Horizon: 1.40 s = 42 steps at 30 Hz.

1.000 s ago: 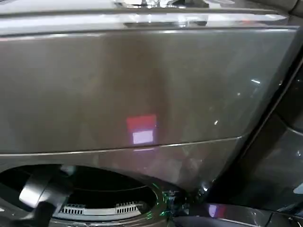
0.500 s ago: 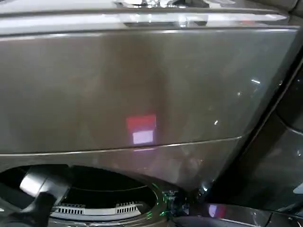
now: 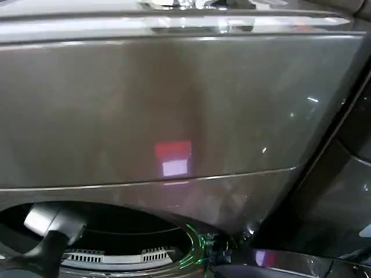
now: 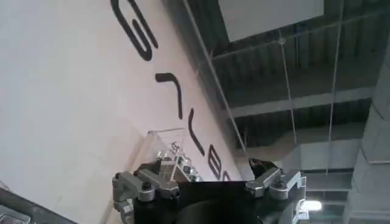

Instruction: Grasp the clothes from the dryer.

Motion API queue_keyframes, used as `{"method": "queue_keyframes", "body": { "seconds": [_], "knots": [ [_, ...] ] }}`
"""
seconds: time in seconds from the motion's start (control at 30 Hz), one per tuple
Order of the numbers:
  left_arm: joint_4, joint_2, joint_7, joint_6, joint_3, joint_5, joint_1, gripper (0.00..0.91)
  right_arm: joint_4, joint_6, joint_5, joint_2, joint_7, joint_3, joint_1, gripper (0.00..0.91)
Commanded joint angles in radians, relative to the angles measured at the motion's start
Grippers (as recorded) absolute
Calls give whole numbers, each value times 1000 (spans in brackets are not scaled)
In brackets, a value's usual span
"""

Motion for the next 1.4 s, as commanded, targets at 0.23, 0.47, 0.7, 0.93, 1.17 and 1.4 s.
{"method": "queue_keyframes", "body": {
  "seconds": [0.23, 0.47, 0.7, 0.93, 1.17, 1.4],
  "knots": [
    [-154, 6, -214, 48, -103, -84, 59, 0, 2, 0, 3, 0, 3, 0, 6, 907],
    [-317, 39, -452, 19, -211, -204, 192, 0, -3, 1, 6, -5, 3, 5, 2, 907],
    [-518, 50, -804, -68, -230, -384, 305, 0, 2, 5, 6, -7, 5, -8, 12, 907],
    [-616, -2, -1070, -182, -241, -479, 353, 0, 1, 10, 6, -6, 2, -16, 14, 907],
    [-732, -52, -1320, -278, -275, -471, 442, 0, -5, 17, -2, -10, 8, -16, 15, 907],
    [-792, -89, -1469, -330, -320, -412, 483, 0, -7, 19, -22, -9, -3, -13, 9, 907]
  ]
}}
